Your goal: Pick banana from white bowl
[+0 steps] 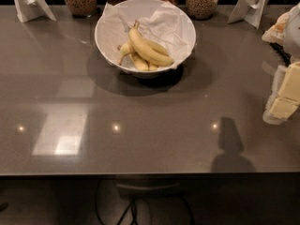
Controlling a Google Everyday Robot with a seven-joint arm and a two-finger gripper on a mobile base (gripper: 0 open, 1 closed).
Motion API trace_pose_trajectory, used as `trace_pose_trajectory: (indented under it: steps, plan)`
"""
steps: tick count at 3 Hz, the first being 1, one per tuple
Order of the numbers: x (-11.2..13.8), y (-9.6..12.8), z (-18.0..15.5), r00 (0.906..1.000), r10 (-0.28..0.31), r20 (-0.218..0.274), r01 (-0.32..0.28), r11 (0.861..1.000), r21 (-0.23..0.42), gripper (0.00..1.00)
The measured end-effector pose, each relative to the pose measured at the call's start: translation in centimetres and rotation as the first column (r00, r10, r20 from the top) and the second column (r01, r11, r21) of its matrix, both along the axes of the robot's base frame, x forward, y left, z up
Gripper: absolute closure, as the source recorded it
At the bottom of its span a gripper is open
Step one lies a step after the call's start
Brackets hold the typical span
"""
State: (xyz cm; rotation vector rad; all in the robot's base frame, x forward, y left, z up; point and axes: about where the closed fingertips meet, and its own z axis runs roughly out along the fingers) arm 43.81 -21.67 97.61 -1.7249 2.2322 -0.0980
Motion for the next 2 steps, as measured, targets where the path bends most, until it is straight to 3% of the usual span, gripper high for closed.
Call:
trace_pose_trajectory:
  steps: [1,2]
  plan:
    - [0.0,0.0,0.0,1.0000,0.000,0.000,0.000,1.000,0.001,0.00]
    - [3.0,3.1,0.7,0.9977,0.011,0.066,-0.018,0.993,0.115,0.00]
